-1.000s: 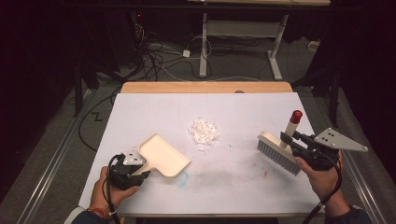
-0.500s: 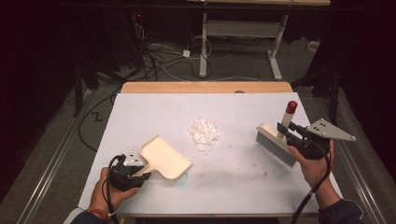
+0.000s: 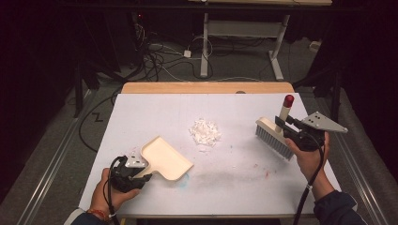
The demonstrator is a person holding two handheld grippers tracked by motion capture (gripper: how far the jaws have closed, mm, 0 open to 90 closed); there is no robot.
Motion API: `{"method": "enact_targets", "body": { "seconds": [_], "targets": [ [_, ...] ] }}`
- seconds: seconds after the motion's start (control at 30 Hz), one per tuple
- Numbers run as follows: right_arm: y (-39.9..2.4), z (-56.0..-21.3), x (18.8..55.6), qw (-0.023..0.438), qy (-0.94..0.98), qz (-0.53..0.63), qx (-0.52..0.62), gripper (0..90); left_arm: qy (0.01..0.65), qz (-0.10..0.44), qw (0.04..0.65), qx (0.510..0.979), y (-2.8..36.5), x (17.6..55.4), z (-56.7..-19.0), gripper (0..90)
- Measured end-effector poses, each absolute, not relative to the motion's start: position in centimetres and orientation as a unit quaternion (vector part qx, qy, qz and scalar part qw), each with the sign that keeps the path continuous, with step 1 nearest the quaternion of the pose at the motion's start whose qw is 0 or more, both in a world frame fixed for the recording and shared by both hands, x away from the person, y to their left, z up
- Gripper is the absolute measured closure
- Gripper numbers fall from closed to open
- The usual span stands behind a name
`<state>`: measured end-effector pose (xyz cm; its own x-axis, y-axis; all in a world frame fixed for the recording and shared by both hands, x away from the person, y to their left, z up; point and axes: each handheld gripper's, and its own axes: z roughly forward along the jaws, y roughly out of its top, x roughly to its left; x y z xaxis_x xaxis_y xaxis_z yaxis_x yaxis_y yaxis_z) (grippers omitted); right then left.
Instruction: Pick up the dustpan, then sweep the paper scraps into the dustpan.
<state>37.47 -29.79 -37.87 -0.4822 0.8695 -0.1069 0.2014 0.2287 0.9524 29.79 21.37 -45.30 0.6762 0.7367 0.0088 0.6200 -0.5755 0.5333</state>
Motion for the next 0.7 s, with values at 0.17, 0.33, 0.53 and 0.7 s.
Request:
{"method": "enact_targets", "body": {
  "seconds": [0.17, 0.33, 0.53, 0.7],
  "targets": [
    [-29.4, -37.9, 38.1, 0.334, 0.709, 0.493, 0.378, 70.9, 0.381, 0.118, 0.25, 0.882, 21.3, 29.9, -45.3, 63.3],
    [-28.9, -37.9, 38.5, 0.332, 0.714, 0.492, 0.373, 70.9, 0.383, 0.115, 0.249, 0.882, 21.3, 30.0, -45.4, 63.3],
    [-28.4, -37.6, 39.6, 0.329, 0.707, 0.5, 0.376, 70.9, 0.381, 0.116, 0.246, 0.884, 21.2, 30.0, -45.5, 63.2],
    [-27.5, -37.3, 41.2, 0.322, 0.706, 0.505, 0.377, 71.0, 0.382, 0.114, 0.244, 0.884, 21.0, 30.1, -45.6, 63.3]
  ]
}}
